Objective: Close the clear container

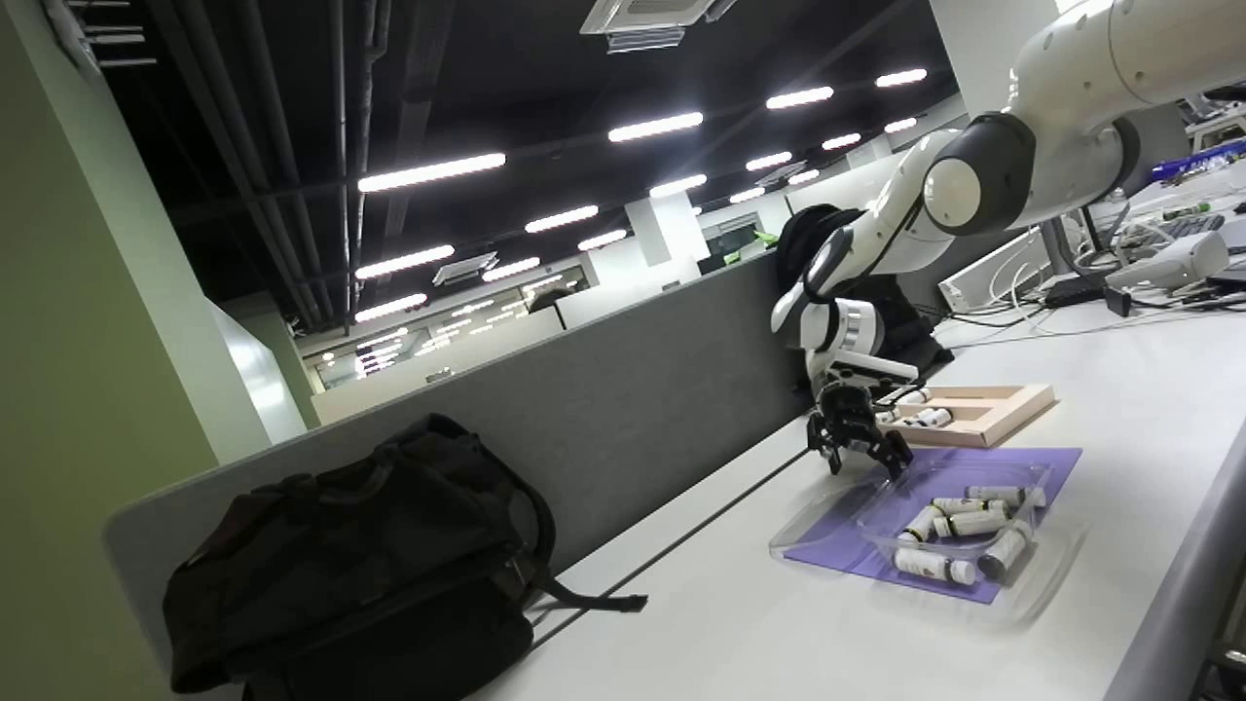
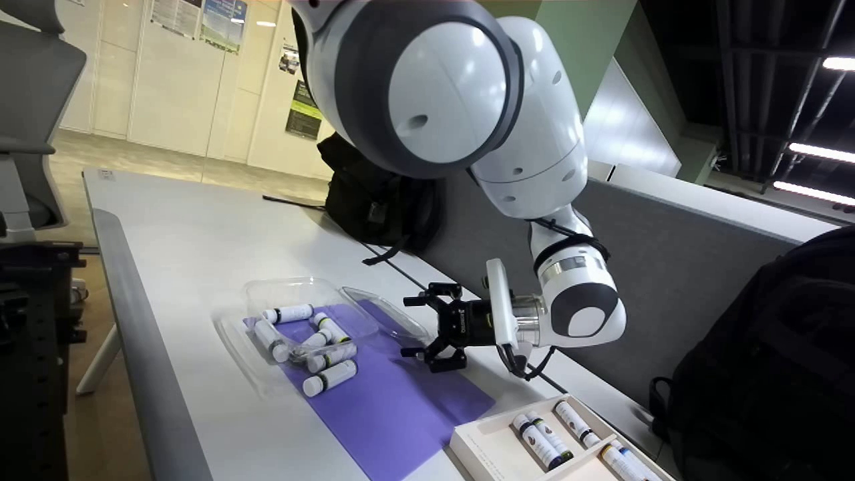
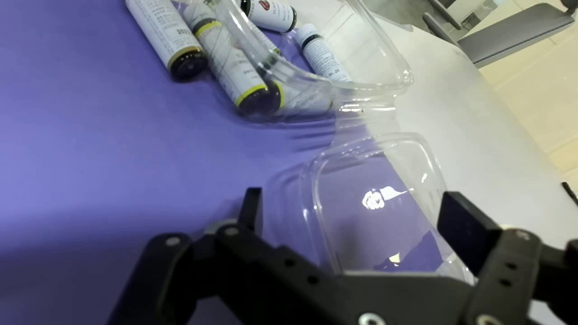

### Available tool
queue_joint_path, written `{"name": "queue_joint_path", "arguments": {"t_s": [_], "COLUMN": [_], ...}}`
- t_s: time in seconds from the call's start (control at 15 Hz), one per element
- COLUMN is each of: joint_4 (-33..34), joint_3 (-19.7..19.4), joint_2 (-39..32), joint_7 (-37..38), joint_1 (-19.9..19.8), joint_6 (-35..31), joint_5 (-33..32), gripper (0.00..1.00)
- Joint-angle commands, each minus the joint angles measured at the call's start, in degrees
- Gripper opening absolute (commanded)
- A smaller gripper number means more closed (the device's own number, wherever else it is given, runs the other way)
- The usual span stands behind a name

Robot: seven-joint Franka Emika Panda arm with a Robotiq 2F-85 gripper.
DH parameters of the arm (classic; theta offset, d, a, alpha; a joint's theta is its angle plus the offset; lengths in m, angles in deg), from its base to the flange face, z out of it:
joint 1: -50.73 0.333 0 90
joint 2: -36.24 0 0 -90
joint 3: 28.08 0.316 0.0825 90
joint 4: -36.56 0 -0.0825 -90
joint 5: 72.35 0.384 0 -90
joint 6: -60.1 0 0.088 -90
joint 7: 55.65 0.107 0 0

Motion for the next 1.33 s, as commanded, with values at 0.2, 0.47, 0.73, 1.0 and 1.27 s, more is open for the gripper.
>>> {"name": "queue_joint_path", "arguments": {"t_s": [0.2, 0.47, 0.73, 1.0, 1.27], "joint_4": [-0.2, 0.1, 0.2, 0.2, 0.9], "joint_3": [0.3, 1.2, 2.5, 3.9, 3.6], "joint_2": [-0.1, -0.2, 0.0, 0.0, 0.0], "joint_7": [-3.8, -5.4, -7.2, -9.5, -11.4], "joint_1": [0.6, 0.4, 0.4, 1.2, 2.4], "joint_6": [-4.1, -3.4, -3.5, -4.7, -6.4], "joint_5": [-3.0, -2.5, -1.7, -1.4, -2.6], "gripper": [1.0, 1.0, 1.0, 1.0, 1.0]}}
